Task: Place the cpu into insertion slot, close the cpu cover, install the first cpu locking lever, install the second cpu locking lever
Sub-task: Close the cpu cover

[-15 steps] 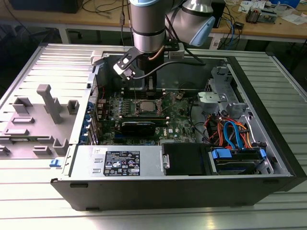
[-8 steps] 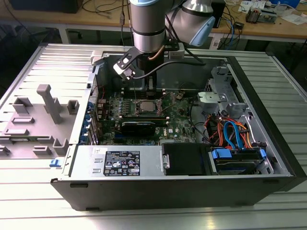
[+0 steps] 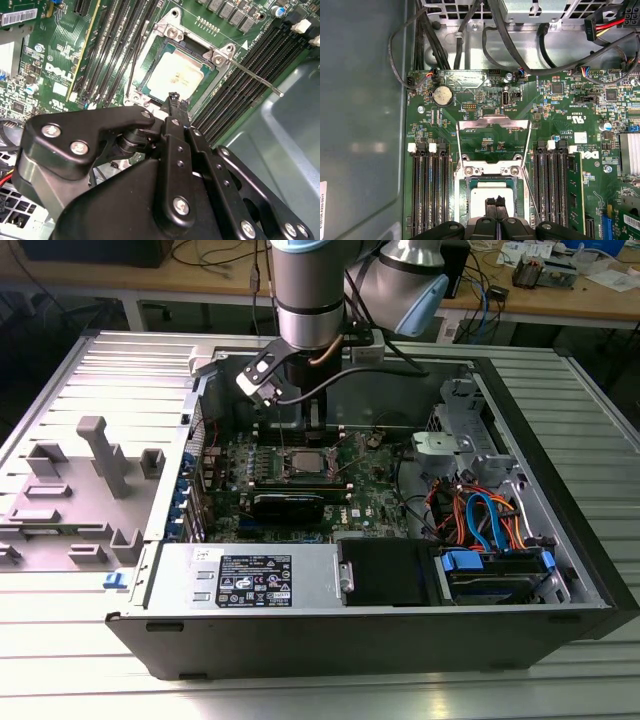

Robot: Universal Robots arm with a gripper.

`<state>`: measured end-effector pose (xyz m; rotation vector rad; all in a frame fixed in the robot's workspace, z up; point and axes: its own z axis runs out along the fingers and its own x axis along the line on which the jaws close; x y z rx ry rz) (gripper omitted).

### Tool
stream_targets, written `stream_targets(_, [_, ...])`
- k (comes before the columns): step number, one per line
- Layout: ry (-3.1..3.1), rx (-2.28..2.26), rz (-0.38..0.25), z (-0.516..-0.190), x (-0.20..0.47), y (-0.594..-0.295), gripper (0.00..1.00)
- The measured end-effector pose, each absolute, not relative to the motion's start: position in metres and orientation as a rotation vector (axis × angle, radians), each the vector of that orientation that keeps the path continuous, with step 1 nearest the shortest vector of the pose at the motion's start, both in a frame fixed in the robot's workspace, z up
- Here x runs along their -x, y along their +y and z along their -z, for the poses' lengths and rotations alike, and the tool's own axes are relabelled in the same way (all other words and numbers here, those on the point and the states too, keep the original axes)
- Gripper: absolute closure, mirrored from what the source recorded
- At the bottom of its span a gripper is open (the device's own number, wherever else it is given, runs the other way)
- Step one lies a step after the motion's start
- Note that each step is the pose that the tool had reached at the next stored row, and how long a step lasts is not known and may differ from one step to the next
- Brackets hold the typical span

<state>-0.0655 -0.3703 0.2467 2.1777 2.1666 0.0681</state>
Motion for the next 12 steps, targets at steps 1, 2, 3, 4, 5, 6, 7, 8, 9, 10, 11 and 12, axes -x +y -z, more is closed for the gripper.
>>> stream_targets(1, [2.168,-2.179,-0.065,-0.249,0.066,-0.370,0.89])
stream_targets(2, [2.169,-2.180,-0.063,-0.252,0.066,-0.370,0.89])
stream_targets(3, [2.171,-2.182,-0.059,-0.256,0.065,-0.370,0.89])
stream_targets(4, [2.173,-2.184,-0.056,-0.256,0.065,-0.370,0.89])
stream_targets(5, [2.179,-2.190,-0.043,-0.256,0.062,-0.370,0.89])
stream_targets(6, [2.182,-2.193,-0.038,-0.256,0.061,-0.370,0.89])
stream_targets(7, [2.182,-2.193,-0.038,-0.256,0.061,-0.370,0.89])
stream_targets(8, [2.182,-2.193,-0.038,-0.256,0.061,-0.370,0.89])
stream_targets(9, [2.182,-2.193,-0.038,-0.256,0.060,-0.370,0.89])
stream_targets(10, [2.182,-2.193,-0.038,-0.256,0.052,-0.370,0.89])
stream_targets(11, [2.182,-2.193,-0.039,-0.255,0.049,-0.370,0.89])
stream_targets(12, [2.182,-2.193,-0.038,-0.255,0.046,-0.370,0.89])
